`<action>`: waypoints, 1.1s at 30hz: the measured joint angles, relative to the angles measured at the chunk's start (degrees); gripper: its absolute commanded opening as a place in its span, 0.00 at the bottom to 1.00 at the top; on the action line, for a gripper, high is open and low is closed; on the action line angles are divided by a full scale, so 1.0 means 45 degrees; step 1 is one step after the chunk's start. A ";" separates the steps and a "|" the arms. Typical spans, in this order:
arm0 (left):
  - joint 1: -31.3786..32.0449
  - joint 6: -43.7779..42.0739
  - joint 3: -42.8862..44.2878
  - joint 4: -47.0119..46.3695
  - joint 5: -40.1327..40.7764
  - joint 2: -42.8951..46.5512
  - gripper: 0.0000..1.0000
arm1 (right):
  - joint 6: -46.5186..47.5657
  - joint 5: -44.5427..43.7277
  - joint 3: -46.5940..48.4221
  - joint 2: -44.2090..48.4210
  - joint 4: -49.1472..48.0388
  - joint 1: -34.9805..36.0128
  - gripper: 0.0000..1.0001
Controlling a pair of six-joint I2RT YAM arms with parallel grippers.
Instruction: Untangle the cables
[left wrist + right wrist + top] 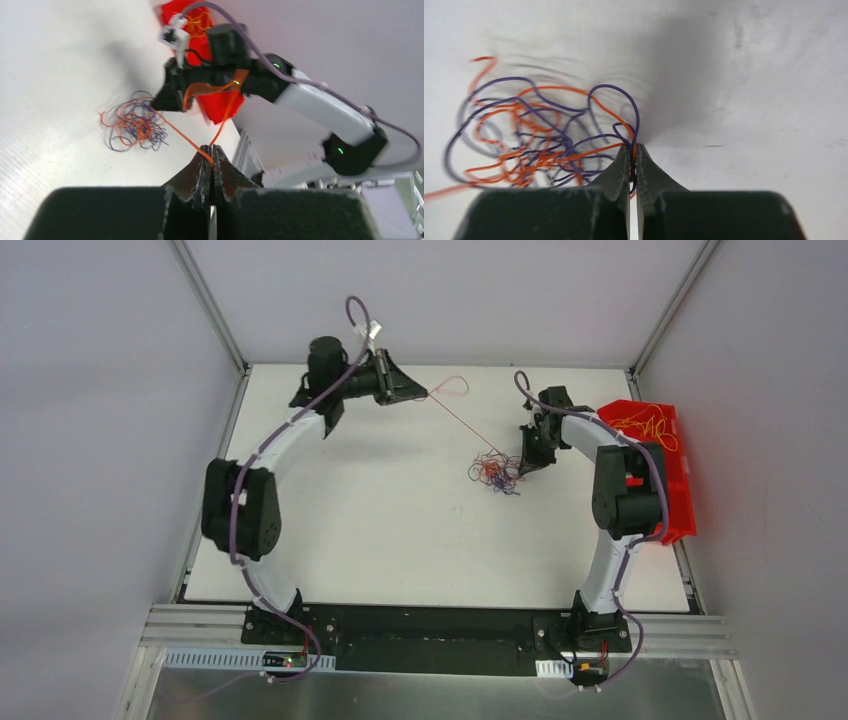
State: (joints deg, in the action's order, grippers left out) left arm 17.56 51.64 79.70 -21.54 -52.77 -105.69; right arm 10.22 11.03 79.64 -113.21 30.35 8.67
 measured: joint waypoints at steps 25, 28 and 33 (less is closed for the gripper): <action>-0.4886 -0.0355 0.3745 0.3094 -0.2482 0.6266 0.00 | 0.1433 0.0389 -0.0772 0.2380 0.1049 -0.0291 0.00; -0.5542 -0.0282 0.4211 0.3167 -0.2157 0.6042 0.00 | 0.1855 0.0000 -0.0777 0.2759 0.1088 -0.0277 0.00; -0.6815 -0.0083 0.6144 0.3565 -0.1224 0.5221 0.00 | 0.2832 -0.1282 -0.1321 0.2773 0.1015 -0.0306 0.00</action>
State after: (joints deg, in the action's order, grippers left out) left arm -13.10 51.27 107.35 -5.50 -58.28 -82.19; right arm 22.96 5.26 73.69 -100.73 34.92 7.29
